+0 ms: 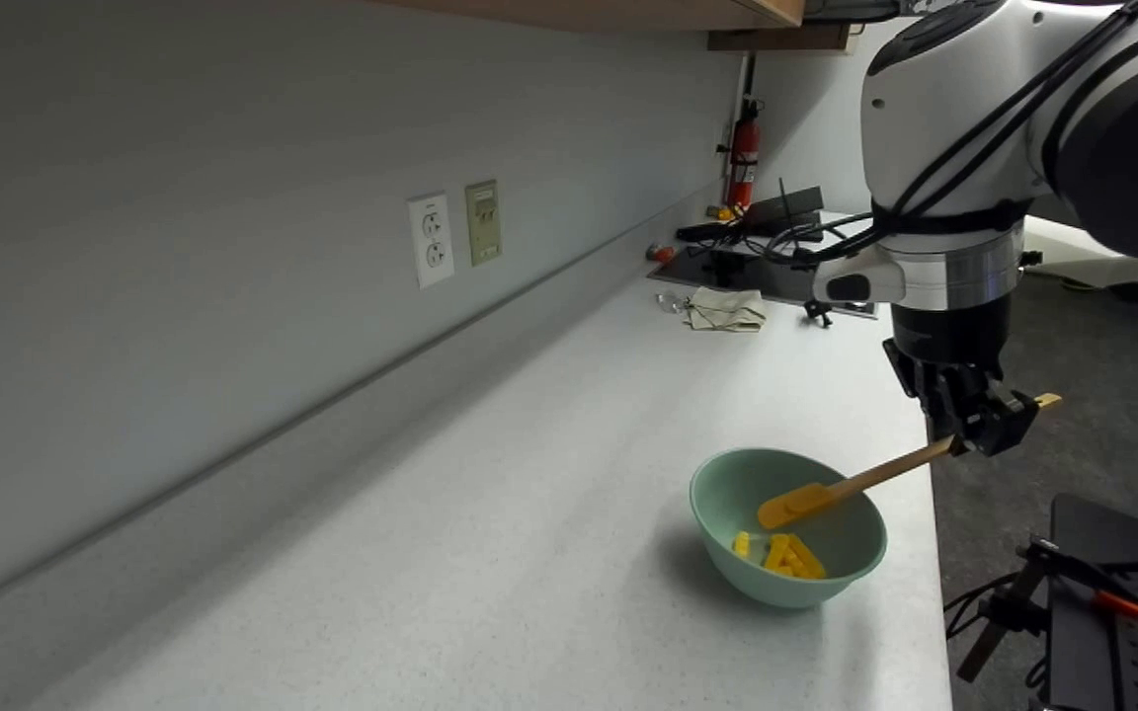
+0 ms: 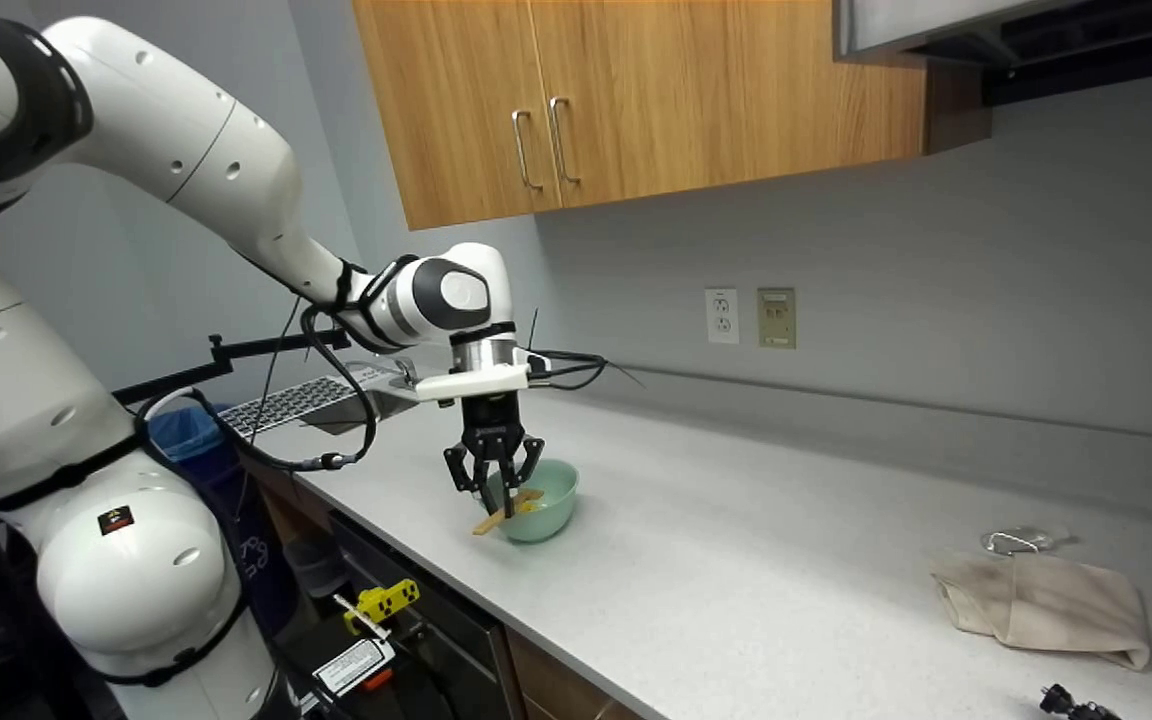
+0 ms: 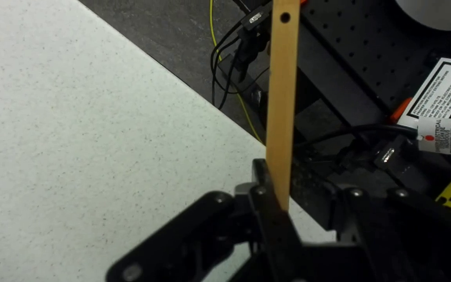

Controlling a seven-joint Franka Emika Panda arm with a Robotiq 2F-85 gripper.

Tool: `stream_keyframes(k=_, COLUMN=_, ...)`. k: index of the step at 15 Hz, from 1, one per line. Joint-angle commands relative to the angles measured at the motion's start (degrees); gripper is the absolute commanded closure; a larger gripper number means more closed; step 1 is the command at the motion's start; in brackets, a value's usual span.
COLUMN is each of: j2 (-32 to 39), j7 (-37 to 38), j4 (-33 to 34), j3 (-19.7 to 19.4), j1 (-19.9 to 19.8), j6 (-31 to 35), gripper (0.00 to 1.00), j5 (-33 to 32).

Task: Use the spatula to stir the contents in the bowl

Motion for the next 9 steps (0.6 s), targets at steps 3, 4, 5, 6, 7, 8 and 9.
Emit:
stream_keyframes(k=3, j2=8.4, j7=-2.7, j4=5.5, j3=0.2, j1=-0.9, j6=-2.5, gripper=0.94, j5=-1.2)
stream_keyframes(k=4, j2=9.7, j7=-2.7, j4=6.4, j3=0.3, j1=-1.1, j6=-2.7, gripper=0.94, j5=-1.6)
stream_keyframes(k=5, j2=10.8, j7=-2.7, j4=7.2, j3=0.4, j1=-1.2, j6=-2.7, gripper=0.94, j5=-1.8)
stream_keyframes(k=6, j2=11.8, j7=-2.7, j4=8.2, j3=0.4, j1=-1.3, j6=-2.9, gripper=0.94, j5=-1.9)
stream_keyframes(k=7, j2=12.7, j7=-2.6, j4=9.2, j3=0.5, j1=-1.5, j6=-2.9, gripper=0.94, j5=-1.9)
stream_keyframes(k=8, j2=13.4, j7=-2.6, j4=10.2, j3=0.5, j1=-1.6, j6=-2.9, gripper=0.94, j5=-2.0)
stream_keyframes(k=9, j2=14.1, j7=-2.5, j4=11.1, j3=0.5, j1=-1.7, j6=-3.0, gripper=0.94, j5=-2.1)
